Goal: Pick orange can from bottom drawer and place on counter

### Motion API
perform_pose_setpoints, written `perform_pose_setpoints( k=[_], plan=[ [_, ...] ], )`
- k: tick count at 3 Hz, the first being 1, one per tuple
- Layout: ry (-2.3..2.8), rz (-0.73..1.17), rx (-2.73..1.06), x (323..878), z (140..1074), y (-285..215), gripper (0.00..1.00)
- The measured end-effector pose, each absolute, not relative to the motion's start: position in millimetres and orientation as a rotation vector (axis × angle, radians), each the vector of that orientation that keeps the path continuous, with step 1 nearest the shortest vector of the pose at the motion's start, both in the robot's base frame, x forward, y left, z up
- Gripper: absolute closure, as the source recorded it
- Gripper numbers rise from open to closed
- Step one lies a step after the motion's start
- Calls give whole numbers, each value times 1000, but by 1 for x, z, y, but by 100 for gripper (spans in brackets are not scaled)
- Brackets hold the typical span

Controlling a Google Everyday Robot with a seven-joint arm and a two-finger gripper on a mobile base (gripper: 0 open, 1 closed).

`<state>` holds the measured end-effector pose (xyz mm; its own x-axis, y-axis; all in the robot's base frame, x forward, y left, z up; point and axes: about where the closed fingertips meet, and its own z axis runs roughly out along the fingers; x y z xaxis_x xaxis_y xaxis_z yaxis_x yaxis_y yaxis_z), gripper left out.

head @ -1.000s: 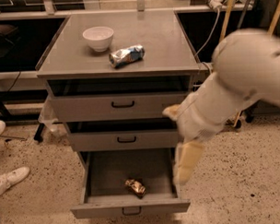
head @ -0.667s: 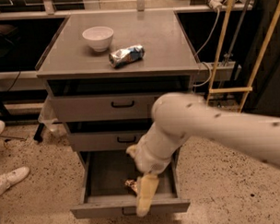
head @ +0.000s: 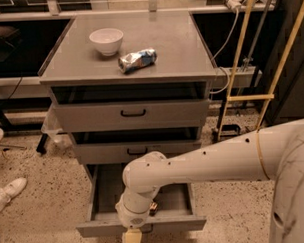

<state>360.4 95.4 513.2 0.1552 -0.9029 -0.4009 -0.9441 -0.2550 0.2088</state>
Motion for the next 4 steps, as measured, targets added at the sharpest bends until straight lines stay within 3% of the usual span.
perform_pose_setpoints(
  k=[2,4],
  plan=[
    [1834,707,-2227,370,511,76,0],
    [1768,566,-1717,476,486,-7,0]
  ],
)
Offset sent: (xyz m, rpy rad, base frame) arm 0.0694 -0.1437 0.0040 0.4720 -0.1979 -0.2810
